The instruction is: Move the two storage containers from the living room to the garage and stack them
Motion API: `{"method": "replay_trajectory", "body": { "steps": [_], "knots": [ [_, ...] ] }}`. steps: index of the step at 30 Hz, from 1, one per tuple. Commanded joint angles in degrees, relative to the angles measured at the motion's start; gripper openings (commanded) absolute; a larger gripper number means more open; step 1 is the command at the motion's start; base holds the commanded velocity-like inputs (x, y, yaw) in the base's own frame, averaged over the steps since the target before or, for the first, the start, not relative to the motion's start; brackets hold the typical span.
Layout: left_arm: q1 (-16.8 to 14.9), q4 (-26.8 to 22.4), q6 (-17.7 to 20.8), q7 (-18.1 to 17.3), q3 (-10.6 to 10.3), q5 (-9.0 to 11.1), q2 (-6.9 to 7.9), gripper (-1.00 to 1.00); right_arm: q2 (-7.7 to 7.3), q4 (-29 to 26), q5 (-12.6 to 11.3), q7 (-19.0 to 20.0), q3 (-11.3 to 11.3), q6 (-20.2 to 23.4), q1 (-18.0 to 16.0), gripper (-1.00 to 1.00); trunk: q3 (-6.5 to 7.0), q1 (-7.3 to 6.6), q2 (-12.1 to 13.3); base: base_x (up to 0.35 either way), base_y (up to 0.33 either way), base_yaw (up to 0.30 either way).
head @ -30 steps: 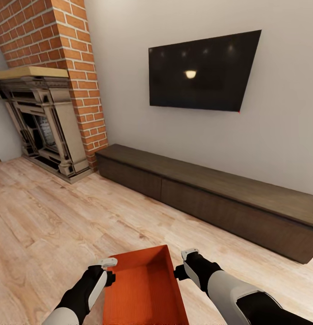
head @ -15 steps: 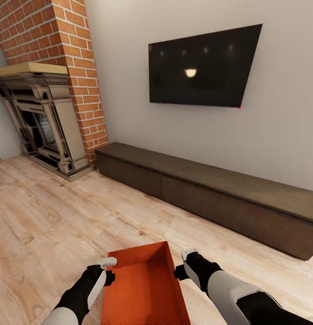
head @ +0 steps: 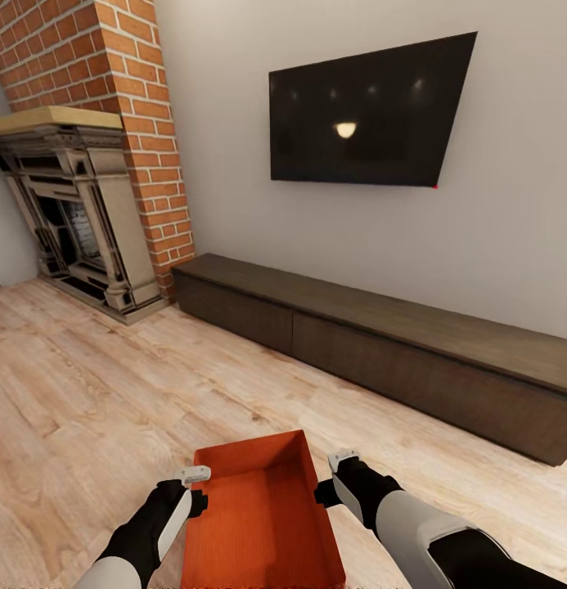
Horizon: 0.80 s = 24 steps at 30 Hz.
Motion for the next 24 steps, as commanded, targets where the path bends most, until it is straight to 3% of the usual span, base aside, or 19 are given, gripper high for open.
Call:
{"method": "replay_trajectory", "body": {
  "steps": [1, 10, 24],
  "knots": [
    [0.0, -0.1, 0.2, 0.4, 0.0, 0.6, -0.01, 1.00, 0.01, -0.1, 0.0, -0.1, 0.2, 0.4, 0.0, 1.00, -0.24, 0.21, -0.4, 0.000, 0.000, 0.000],
    [0.0, -0.1, 0.2, -2.0, 0.0, 0.6, 0.03, 1.00, 0.01, -0.1, 0.1, -0.1, 0.2, 0.4, 0.0, 1.00, -1.85, 2.19, -4.0, 0.000, 0.000, 0.000],
    [0.0, -0.2, 0.1, -2.3, 0.0, 0.6, 0.52, 1.00, 0.01, -0.1, 0.0, -0.1, 0.2, 0.3, -0.1, 1.00, -4.41, 5.07, -9.3, 0.000, 0.000, 0.000]
  ]
}}
